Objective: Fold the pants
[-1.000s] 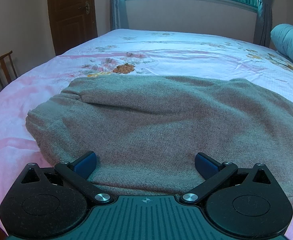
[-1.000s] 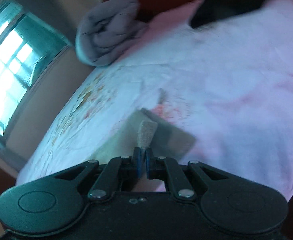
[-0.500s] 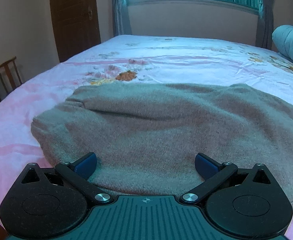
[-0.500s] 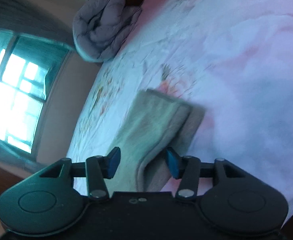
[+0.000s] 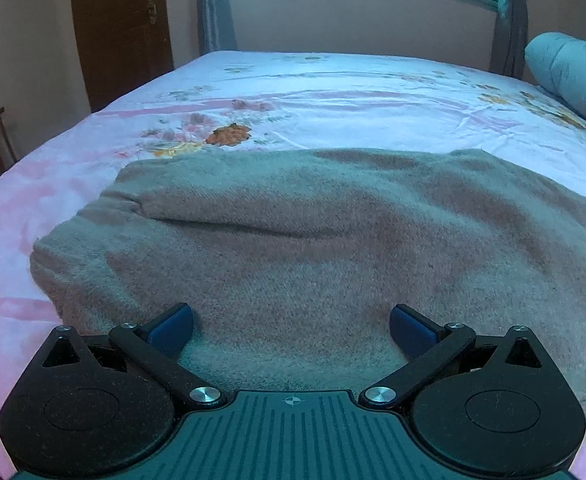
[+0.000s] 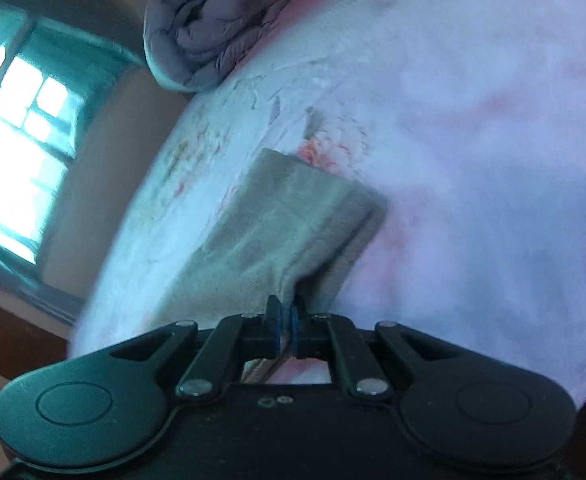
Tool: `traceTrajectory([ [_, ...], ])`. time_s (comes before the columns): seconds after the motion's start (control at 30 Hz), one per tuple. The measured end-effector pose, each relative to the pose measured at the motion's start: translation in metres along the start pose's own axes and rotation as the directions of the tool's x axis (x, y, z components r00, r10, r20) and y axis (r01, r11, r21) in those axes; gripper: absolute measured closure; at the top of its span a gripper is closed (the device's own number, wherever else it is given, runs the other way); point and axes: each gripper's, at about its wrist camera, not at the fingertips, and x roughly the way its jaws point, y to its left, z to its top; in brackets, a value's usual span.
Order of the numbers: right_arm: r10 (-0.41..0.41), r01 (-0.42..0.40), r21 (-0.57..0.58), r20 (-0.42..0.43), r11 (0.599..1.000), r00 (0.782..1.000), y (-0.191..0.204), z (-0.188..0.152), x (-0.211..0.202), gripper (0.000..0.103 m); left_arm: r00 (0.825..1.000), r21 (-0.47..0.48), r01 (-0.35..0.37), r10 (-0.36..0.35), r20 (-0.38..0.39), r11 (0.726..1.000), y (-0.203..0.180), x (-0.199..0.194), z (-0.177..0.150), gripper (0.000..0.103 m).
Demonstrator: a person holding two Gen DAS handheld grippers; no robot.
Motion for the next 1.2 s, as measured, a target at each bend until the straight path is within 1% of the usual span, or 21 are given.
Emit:
traceTrajectory([
  [0.07, 0.019, -0.019, 0.027, 0.012, 0.999, 1.000, -0.004, 0.000, -0.002, 0.103, 1.000, 0.002, 0.002, -0.002, 0.001, 1.000, 0.000, 0.001, 0.000, 0.000],
  [0.13, 0.011, -0.013, 0.028, 0.049, 1.000, 0.999, -0.002, 0.002, -0.009, 0.095, 1.000, 0.002, 0.002, -0.002, 0.008, 1.000, 0.000, 0.001, -0.001, 0.000],
  [0.17, 0.004, -0.006, 0.024, 0.065, 1.000, 0.998, -0.001, 0.003, -0.011, 0.095, 1.000, 0.001, 0.001, -0.001, 0.012, 1.000, 0.000, 0.001, -0.002, 0.000],
  [0.23, -0.021, 0.022, -0.010, 0.076, 1.000, 0.997, 0.004, 0.007, -0.011, 0.103, 1.000, 0.000, -0.001, 0.001, 0.020, 1.000, 0.000, 0.002, -0.003, 0.000],
  [0.27, -0.026, 0.030, -0.054, 0.087, 0.998, 0.996, 0.012, 0.010, -0.012, 0.103, 1.000, -0.001, -0.002, 0.002, 0.023, 1.000, 0.000, 0.001, -0.004, 0.000],
  [0.33, 0.006, 0.013, -0.147, 0.127, 0.989, 0.992, 0.029, 0.014, -0.017, 0.103, 1.000, -0.002, -0.002, 0.002, 0.024, 1.000, 0.000, 0.001, -0.004, 0.000],
  [0.37, 0.024, 0.001, -0.174, 0.146, 0.985, 0.989, 0.035, 0.015, -0.021, 0.103, 1.000, -0.001, -0.002, 0.002, 0.022, 1.000, 0.000, 0.001, -0.004, 0.000],
  [0.43, 0.096, -0.056, -0.214, 0.182, 0.975, 0.978, 0.046, 0.018, -0.028, 0.103, 1.000, -0.002, -0.002, 0.002, 0.023, 1.000, 0.000, 0.001, -0.004, 0.000],
  [0.5, 0.124, -0.072, -0.249, 0.201, 0.966, 0.972, 0.048, 0.019, -0.029, 0.103, 1.000, -0.003, -0.004, 0.004, 0.028, 1.000, 0.000, 0.001, -0.005, 0.000],
  [0.57, 0.038, -0.014, -0.169, 0.140, 0.986, 0.989, 0.029, 0.023, -0.012, 0.103, 0.999, -0.005, -0.005, 0.005, 0.032, 1.000, -0.001, 0.001, -0.006, 0.000],
  [0.6, -0.020, 0.026, -0.093, 0.069, 0.995, 0.997, 0.014, 0.024, 0.001, 0.103, 0.999, -0.005, -0.005, 0.005, 0.032, 1.000, 0.000, 0.001, -0.006, 0.000],
  [0.63, -0.027, 0.027, -0.021, 0.008, 0.999, 1.000, -0.003, 0.024, 0.010, 0.103, 0.999, -0.004, -0.003, 0.004, 0.032, 1.000, 0.000, 0.001, -0.005, 0.000],
  [0.7, 0.027, -0.028, 0.028, 0.035, 0.999, 0.999, -0.016, 0.022, 0.004, 0.103, 1.000, -0.003, -0.004, 0.004, 0.031, 1.000, 0.000, 0.001, -0.006, 0.000],
  [0.77, 0.050, -0.053, 0.052, 0.067, 0.997, 0.997, -0.020, 0.022, -0.007, 0.097, 0.999, -0.004, -0.005, 0.006, 0.033, 1.000, 0.000, 0.001, -0.006, 0.000],
  [0.83, 0.067, -0.077, 0.071, 0.131, 0.995, 0.989, -0.024, 0.022, -0.020, 0.090, 0.999, -0.003, -0.004, 0.004, 0.033, 1.000, 0.000, 0.001, -0.006, 0.000],
  [0.87, 0.067, -0.083, 0.104, 0.146, 0.991, 0.987, -0.029, 0.023, -0.024, 0.089, 0.999, -0.002, -0.003, 0.003, 0.035, 1.000, 0.001, 0.001, -0.006, 0.000],
  [0.93, 0.071, -0.097, 0.180, 0.148, 0.979, 0.986, -0.039, 0.022, -0.027, 0.091, 0.999, -0.002, -0.001, 0.001, 0.035, 1.000, 0.001, 0.001, -0.006, 0.000],
  [1.0, 0.061, -0.093, 0.215, 0.152, 0.972, 0.987, -0.044, 0.021, -0.027, 0.091, 0.999, -0.002, -0.002, 0.002, 0.035, 1.000, 0.000, 0.001, -0.006, 0.000],
  [1.1, 0.071, -0.097, 0.231, 0.120, 0.968, 0.990, -0.046, 0.022, -0.009, 0.094, 0.999, -0.002, -0.002, 0.002, 0.034, 1.000, 0.000, 0.001, -0.006, 0.000],
  [1.17, 0.040, -0.059, 0.219, 0.088, 0.974, 0.995, -0.043, 0.022, 0.000, 0.100, 0.999, -0.002, -0.002, 0.002, 0.033, 1.000, 0.001, 0.001, -0.006, 0.000],
  [1.2, 0.028, -0.045, 0.223, 0.078, 0.974, 0.997, -0.041, 0.022, 0.003, 0.101, 1.000, -0.001, -0.001, 0.001, 0.032, 1.000, 0.001, 0.001, -0.006, 0.000],
])
